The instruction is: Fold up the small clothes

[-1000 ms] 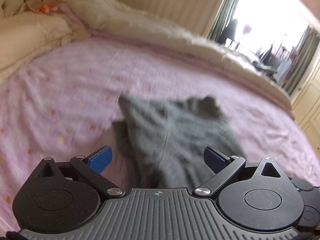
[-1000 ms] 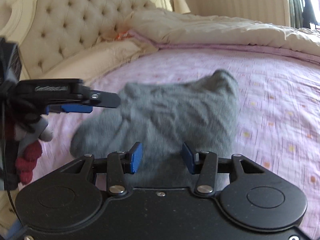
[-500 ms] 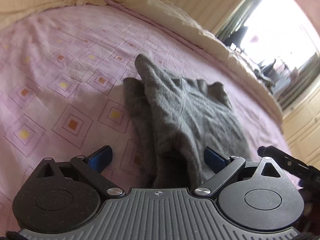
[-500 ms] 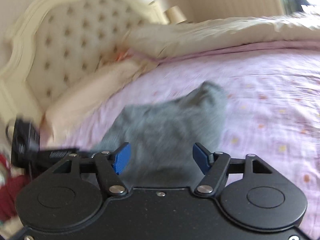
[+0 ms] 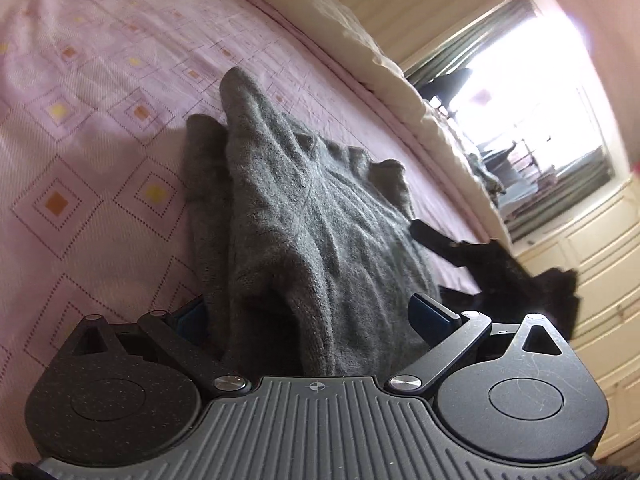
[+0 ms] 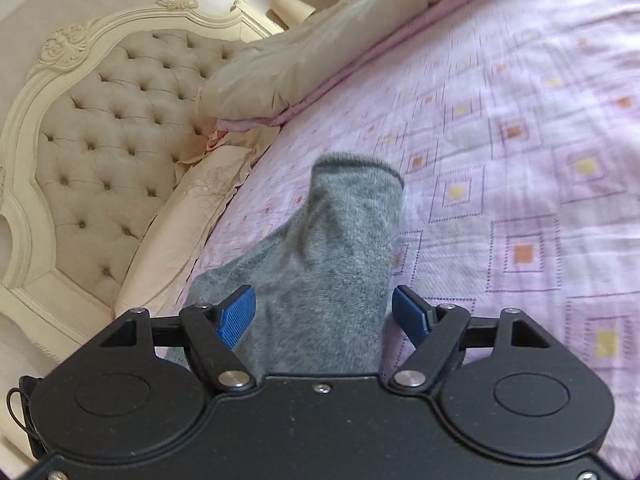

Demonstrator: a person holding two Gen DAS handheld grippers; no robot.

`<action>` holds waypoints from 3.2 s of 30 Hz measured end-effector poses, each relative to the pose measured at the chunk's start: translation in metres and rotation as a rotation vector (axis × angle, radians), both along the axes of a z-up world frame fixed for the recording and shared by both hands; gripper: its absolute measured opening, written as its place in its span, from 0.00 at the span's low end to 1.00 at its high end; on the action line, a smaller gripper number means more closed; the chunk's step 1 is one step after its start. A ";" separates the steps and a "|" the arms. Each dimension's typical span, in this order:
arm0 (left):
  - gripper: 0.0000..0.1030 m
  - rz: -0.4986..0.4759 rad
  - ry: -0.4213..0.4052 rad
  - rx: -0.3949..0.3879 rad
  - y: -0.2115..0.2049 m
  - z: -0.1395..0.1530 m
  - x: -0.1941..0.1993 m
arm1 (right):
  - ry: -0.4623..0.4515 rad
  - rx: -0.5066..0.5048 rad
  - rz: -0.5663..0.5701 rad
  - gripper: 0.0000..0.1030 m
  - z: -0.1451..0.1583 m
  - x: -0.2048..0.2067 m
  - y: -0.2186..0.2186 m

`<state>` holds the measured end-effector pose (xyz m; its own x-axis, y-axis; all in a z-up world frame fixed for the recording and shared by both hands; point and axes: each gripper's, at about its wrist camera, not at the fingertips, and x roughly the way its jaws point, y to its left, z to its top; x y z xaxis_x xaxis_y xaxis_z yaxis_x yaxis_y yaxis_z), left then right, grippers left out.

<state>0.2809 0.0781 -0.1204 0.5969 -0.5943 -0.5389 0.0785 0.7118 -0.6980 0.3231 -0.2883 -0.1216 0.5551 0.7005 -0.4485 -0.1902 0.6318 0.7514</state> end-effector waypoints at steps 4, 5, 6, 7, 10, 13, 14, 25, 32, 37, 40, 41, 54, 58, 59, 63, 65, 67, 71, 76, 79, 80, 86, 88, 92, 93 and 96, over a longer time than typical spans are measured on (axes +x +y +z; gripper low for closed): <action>0.96 -0.028 0.018 -0.082 0.001 -0.006 0.011 | -0.017 0.089 0.000 0.75 -0.007 0.010 0.001; 0.95 -0.043 0.019 -0.097 0.000 -0.007 0.015 | -0.017 0.099 0.003 0.75 -0.006 0.011 0.002; 0.72 -0.063 0.024 -0.121 -0.002 -0.008 0.019 | -0.013 0.096 0.007 0.68 -0.006 0.013 0.004; 0.37 -0.071 0.048 -0.132 -0.004 -0.012 0.024 | -0.008 0.079 0.012 0.59 -0.006 0.013 0.005; 0.32 -0.074 0.086 -0.151 -0.005 -0.018 0.031 | -0.007 0.013 -0.010 0.32 0.000 0.009 0.009; 0.31 -0.130 0.046 -0.125 -0.007 -0.004 0.023 | -0.042 -0.004 -0.046 0.32 0.020 -0.010 0.005; 0.31 -0.149 0.045 -0.133 -0.008 0.000 0.019 | -0.055 -0.017 -0.056 0.32 0.028 -0.018 0.003; 0.32 -0.359 0.081 -0.120 -0.039 0.014 -0.079 | -0.017 -0.186 -0.123 0.37 0.063 -0.157 -0.039; 0.38 -0.296 0.078 0.013 -0.020 -0.015 -0.133 | 0.059 -0.253 -0.249 0.56 0.034 -0.210 -0.065; 0.38 -0.237 0.041 0.166 -0.005 0.008 -0.148 | -0.011 -0.280 -0.300 0.56 0.047 -0.227 -0.067; 0.38 -0.235 -0.085 0.336 -0.010 0.038 -0.160 | -0.083 -0.319 -0.309 0.61 0.058 -0.240 -0.061; 0.38 -0.232 -0.141 0.380 -0.013 0.050 -0.168 | -0.104 -0.328 -0.309 0.64 0.061 -0.244 -0.059; 0.67 -0.223 -0.406 0.366 -0.080 0.083 -0.125 | -0.173 -0.363 -0.297 0.71 0.064 -0.268 -0.044; 0.67 -0.206 -0.368 0.352 -0.089 0.060 -0.107 | -0.173 -0.385 -0.282 0.71 0.061 -0.270 -0.043; 0.67 -0.194 -0.341 0.359 -0.084 0.054 -0.107 | -0.179 -0.395 -0.276 0.71 0.061 -0.271 -0.042; 0.65 -0.146 -0.207 0.382 -0.063 0.020 -0.105 | -0.230 -0.420 -0.238 0.71 0.064 -0.270 -0.036; 0.60 -0.136 -0.248 0.389 -0.051 0.015 -0.117 | -0.270 -0.407 -0.198 0.71 0.067 -0.265 -0.031; 0.60 -0.134 -0.261 0.390 -0.046 0.015 -0.125 | -0.292 -0.400 -0.154 0.71 0.070 -0.255 -0.024; 0.60 -0.131 -0.271 0.407 -0.046 0.016 -0.128 | -0.327 -0.398 -0.067 0.71 0.070 -0.227 -0.003; 0.60 -0.122 -0.274 0.414 -0.048 0.017 -0.130 | -0.205 -0.444 -0.036 0.70 0.041 -0.169 0.002; 0.60 -0.122 -0.272 0.412 -0.048 0.018 -0.130 | -0.150 -0.460 -0.105 0.68 0.021 -0.146 -0.013; 0.60 -0.124 -0.273 0.414 -0.048 0.018 -0.130 | -0.152 -0.450 -0.126 0.67 0.021 -0.145 -0.018; 0.61 -0.090 -0.292 0.456 -0.046 0.033 -0.138 | -0.206 -0.466 -0.227 0.73 0.054 -0.169 -0.034; 0.70 -0.048 -0.303 0.479 -0.041 0.041 -0.145 | -0.237 -0.492 -0.244 0.76 0.066 -0.188 -0.035; 0.78 -0.003 -0.302 0.556 -0.032 0.048 -0.161 | -0.262 -0.544 -0.257 0.87 0.078 -0.227 -0.026; 0.81 -0.009 -0.302 0.580 -0.032 0.047 -0.166 | -0.257 -0.551 -0.255 0.88 0.076 -0.236 -0.023; 0.82 -0.040 -0.314 0.651 -0.032 0.040 -0.182 | -0.215 -0.597 -0.236 0.89 0.062 -0.260 -0.010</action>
<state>0.0990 0.0458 -0.0804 0.7662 -0.2354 -0.5980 0.2402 0.9680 -0.0734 0.0634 -0.2987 -0.0595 0.7829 0.2159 -0.5834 -0.1022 0.9697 0.2218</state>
